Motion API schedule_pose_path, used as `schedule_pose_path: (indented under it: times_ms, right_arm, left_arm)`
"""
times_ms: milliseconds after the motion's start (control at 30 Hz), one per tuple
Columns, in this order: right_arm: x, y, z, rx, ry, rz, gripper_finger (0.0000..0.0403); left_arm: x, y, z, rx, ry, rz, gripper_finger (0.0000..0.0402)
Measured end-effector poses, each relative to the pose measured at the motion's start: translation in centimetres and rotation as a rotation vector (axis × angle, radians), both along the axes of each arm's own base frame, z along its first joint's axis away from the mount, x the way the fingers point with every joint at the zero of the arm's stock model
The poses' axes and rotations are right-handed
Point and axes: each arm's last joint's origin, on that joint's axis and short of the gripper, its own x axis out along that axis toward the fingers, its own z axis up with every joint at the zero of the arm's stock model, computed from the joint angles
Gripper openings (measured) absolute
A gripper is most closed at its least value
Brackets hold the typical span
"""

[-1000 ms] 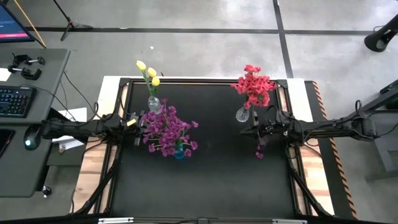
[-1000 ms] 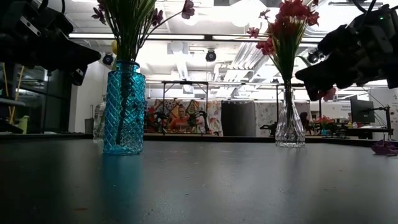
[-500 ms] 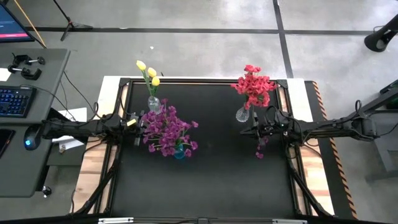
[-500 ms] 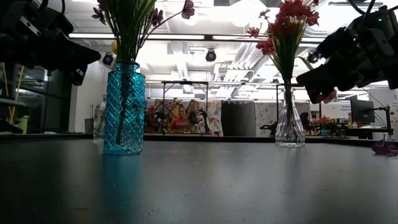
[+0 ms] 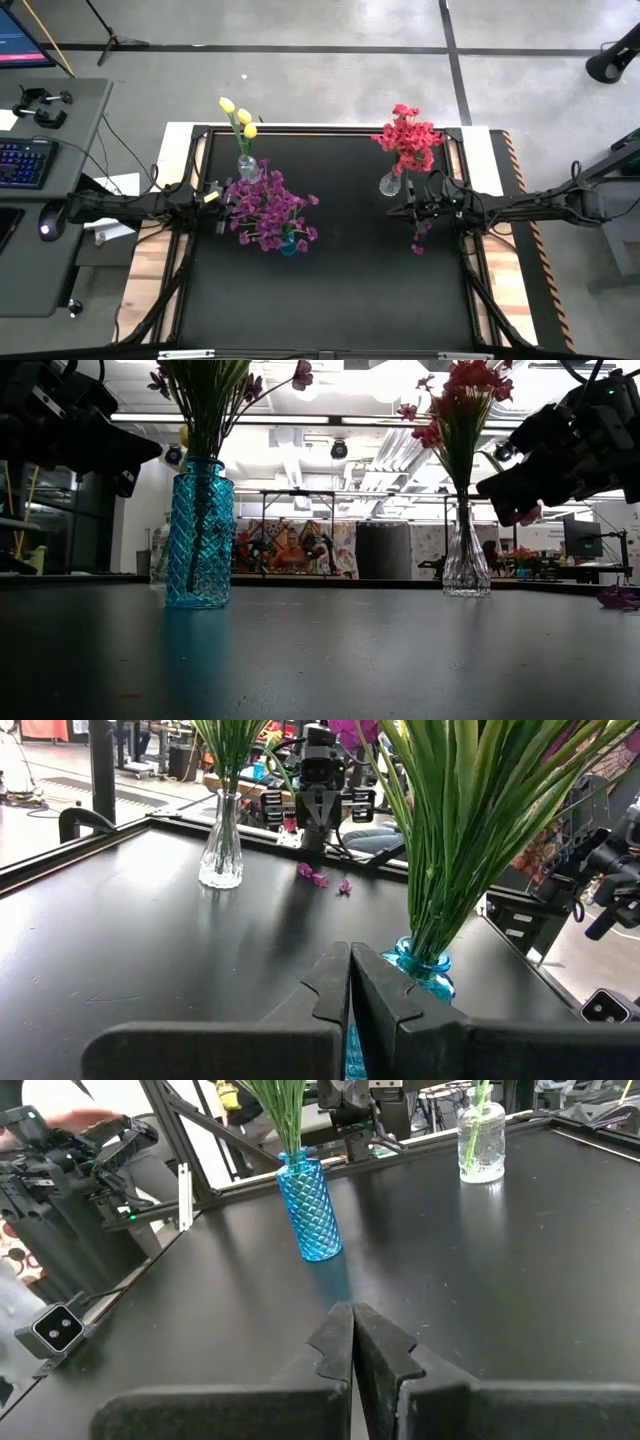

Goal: Sort flowers into vase by color
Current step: Return to Home Position

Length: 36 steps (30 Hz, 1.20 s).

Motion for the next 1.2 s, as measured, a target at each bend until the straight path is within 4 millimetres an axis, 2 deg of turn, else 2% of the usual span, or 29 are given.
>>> schedule_pose_path:
  times_ms: [167,367,567,933,1200]
  right_arm:
    - [0.0,0.0,0.0,0.0,0.001,0.0,0.0]
    - [0.0,0.0,0.0,0.001,0.003,0.0,0.0]
    - [-1.0,0.5,0.5,-0.004,-0.018,0.02,0.0]
    - [-3.7,1.1,2.4,-0.04,-0.205,0.033,0.0]
    - [-4.5,1.3,3.5,-0.066,-0.337,0.037,0.0]
  left_arm:
    - [-0.1,0.0,0.1,0.0,-0.013,-0.001,0.0]
    - [-1.1,-0.1,0.7,0.0,-0.136,-0.008,0.0]
    - [-1.1,-0.1,0.9,0.001,-0.151,-0.006,0.0]
    - [-1.0,-0.1,0.7,0.001,-0.135,-0.005,0.0]
    - [-1.0,-0.1,0.7,0.0,-0.135,-0.005,0.0]
